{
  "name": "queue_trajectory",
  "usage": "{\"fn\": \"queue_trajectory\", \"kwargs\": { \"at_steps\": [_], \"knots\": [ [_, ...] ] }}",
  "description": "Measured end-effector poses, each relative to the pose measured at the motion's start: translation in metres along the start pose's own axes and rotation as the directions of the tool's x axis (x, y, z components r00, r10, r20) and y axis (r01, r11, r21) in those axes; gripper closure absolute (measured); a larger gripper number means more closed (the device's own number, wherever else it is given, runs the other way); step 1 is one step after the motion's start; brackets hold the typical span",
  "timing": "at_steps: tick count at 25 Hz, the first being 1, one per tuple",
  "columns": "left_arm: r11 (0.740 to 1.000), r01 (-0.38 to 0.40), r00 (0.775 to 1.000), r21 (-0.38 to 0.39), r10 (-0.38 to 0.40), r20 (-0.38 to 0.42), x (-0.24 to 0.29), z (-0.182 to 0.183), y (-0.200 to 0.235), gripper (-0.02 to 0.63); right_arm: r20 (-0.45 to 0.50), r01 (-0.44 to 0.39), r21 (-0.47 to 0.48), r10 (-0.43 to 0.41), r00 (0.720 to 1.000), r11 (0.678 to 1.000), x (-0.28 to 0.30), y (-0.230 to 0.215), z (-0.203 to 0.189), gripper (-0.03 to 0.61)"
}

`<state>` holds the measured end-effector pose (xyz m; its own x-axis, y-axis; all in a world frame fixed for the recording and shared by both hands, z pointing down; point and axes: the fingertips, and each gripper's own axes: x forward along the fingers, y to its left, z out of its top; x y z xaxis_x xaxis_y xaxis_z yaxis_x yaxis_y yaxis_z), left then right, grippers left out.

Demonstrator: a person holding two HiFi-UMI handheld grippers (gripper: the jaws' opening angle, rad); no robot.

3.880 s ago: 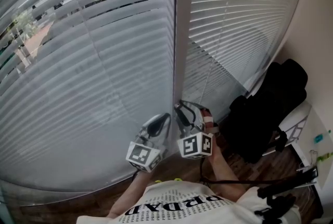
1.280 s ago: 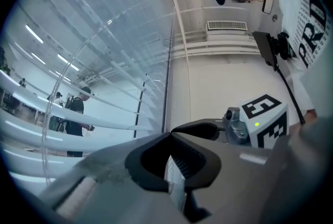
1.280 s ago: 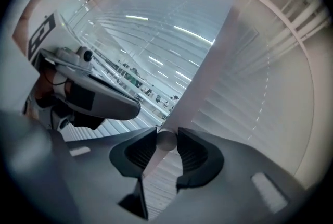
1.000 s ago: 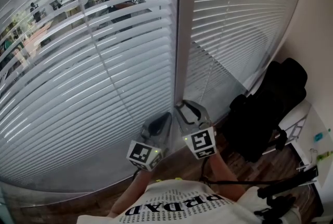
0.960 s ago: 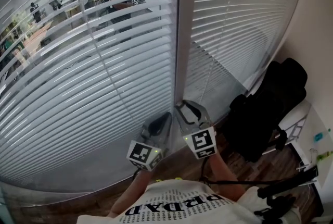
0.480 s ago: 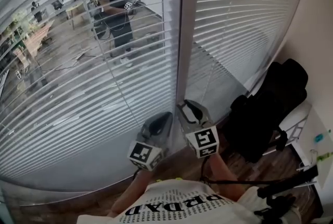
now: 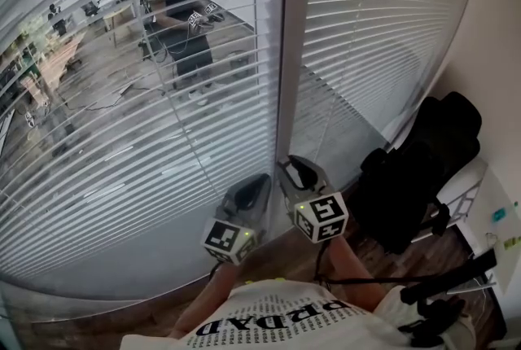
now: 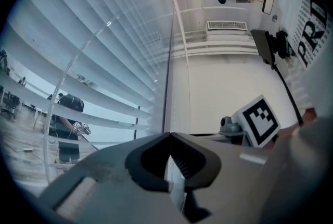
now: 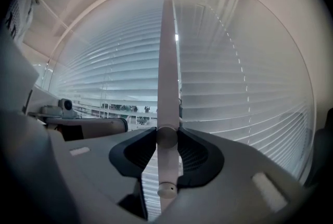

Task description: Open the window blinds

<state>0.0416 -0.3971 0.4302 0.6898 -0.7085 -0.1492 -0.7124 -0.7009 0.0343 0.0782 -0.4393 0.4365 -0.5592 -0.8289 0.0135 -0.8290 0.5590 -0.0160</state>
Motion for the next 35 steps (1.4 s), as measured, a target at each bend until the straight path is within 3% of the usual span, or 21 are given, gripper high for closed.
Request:
{"fn": "queue_trajectory", "kwargs": {
  "at_steps": [7, 13, 20, 32, 35],
  "knots": [
    [1.000, 0.001, 1.000, -0.014, -0.001, -0.016, 0.001, 0.007, -0.002, 0.621, -0.004, 0.016, 0.066, -0.016, 1.000, 0.998, -0.001, -0.001, 0.008, 0.442],
    [1.000, 0.003, 1.000, -0.015, -0.003, -0.011, -0.003, -0.009, -0.003, 0.621, -0.011, 0.021, 0.045, -0.021, 1.000, 0.999, -0.003, 0.000, -0.010, 0.443],
    [1.000, 0.006, 1.000, -0.013, -0.006, -0.008, -0.002, 0.000, -0.003, 0.621, -0.025, 0.025, 0.018, -0.024, 0.999, 1.000, -0.002, 0.001, -0.001, 0.443],
    [1.000, 0.008, 1.000, -0.015, -0.007, 0.015, -0.003, 0.022, -0.005, 0.621, -0.153, 0.003, -0.192, -0.033, 0.988, 0.981, -0.003, 0.006, 0.016, 0.442],
    [1.000, 0.008, 1.000, -0.014, -0.008, 0.027, -0.002, 0.031, -0.003, 0.621, -0.100, 0.023, -0.303, -0.056, 0.993, 0.953, -0.010, 0.011, 0.044, 0.472]
  ]
}}
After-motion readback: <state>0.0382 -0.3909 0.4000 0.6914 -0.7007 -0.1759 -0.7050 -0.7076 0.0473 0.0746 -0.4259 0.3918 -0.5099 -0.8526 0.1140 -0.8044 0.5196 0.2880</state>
